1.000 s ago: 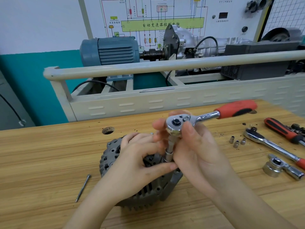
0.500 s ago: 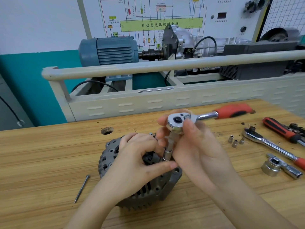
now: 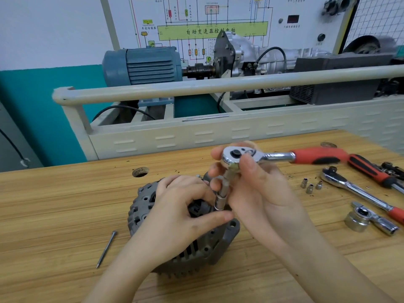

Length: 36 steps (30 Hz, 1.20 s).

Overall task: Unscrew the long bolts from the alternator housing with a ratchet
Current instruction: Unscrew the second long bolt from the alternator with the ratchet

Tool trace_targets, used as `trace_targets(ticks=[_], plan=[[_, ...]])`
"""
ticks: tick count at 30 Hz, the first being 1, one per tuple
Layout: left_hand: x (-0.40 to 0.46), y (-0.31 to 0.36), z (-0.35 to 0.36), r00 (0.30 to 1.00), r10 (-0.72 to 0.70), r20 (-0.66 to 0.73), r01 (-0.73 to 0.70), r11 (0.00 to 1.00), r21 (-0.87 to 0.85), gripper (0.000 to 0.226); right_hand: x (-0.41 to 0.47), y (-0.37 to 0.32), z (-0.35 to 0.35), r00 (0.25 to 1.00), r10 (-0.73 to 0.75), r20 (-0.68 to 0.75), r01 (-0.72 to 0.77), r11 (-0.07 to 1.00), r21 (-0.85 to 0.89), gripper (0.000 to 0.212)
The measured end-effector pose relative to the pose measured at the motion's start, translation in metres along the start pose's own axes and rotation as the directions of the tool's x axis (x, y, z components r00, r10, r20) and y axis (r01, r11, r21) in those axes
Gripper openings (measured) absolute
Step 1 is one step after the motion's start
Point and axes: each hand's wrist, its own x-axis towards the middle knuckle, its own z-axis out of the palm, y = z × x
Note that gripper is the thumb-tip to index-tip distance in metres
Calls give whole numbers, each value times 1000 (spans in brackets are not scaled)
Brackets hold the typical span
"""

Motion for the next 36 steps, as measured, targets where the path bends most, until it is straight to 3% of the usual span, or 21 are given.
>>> trace_targets(ticks=[9, 13, 19, 24, 28, 36], plan=[[0, -1, -1, 1000, 15, -10, -16, 998, -53, 48, 3, -1, -1, 999, 40, -18, -40, 999, 11, 27], [0, 2, 2, 998, -10, -60, 8, 999, -34, 24, 1, -1, 0, 996, -27, -85, 26, 1000, -17, 30], [-2, -2, 0, 1000, 13, -28, -15, 998, -62, 49, 3, -1, 1, 998, 20, -58, -19, 1000, 12, 29], [-1, 1, 0, 999, 3, -37, -6, 997, -79, 42, 4, -2, 0, 996, 63, -63, -60, 997, 42, 27], [-1, 1, 1, 999, -10, -51, 6, 998, -67, 33, 2, -1, 3, 998, 14, -68, -16, 1000, -20, 30], [-2, -2, -1, 1000, 25, 12, -24, 999, -28, 51, 2, -1, 6, 997, 35, -63, -38, 998, -59, 28]])
